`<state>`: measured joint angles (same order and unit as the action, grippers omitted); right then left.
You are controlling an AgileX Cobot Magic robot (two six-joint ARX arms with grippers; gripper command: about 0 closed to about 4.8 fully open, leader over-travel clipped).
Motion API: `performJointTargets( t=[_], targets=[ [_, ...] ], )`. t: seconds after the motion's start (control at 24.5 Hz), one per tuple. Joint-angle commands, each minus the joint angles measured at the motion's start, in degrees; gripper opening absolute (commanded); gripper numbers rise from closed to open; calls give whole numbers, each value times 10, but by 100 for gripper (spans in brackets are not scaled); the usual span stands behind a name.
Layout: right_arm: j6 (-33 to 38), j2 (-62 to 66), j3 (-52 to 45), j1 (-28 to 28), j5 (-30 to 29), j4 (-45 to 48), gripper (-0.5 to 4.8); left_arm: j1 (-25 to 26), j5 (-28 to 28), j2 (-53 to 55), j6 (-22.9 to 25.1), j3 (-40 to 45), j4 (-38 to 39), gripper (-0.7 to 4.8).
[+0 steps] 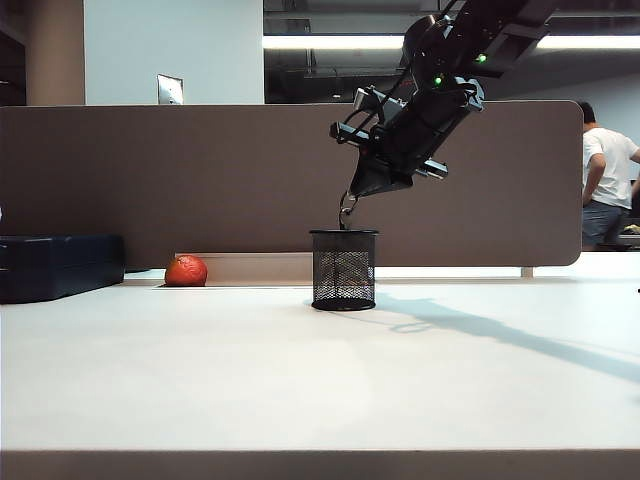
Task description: Pick up a bunch of keys from the table, then put them into the black basket.
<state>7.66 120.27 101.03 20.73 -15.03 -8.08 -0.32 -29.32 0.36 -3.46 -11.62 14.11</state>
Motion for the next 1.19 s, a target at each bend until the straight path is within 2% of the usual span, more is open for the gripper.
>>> performJointTargets(
  t=[0.04, 0.12, 0.53, 0.57, 0.74, 0.98, 1.19],
  targets=[
    [-2, -3, 3, 1, -6, 3, 57, 0, 2, 0, 3, -2, -4, -5],
    [-2, -3, 3, 1, -6, 0, 90, 0, 2, 0, 3, -2, -4, -5],
    [-2, -12, 6, 1, -5, -20, 89, 0, 2, 0, 5, -2, -4, -5],
    [-2, -13, 6, 1, -5, -22, 86, 0, 2, 0, 5, -2, -4, -5],
    [-2, -26, 6, 1, -4, -24, -6, 0, 2, 0, 5, -2, -4, -6],
    [-2, -66, 7, -17, -17, -24, -6, 0, 2, 0, 5, -2, -5, -5],
    [-3, -120, 7, -77, -16, -51, -6, 0, 2, 0, 5, -2, -5, -5]
  ],
)
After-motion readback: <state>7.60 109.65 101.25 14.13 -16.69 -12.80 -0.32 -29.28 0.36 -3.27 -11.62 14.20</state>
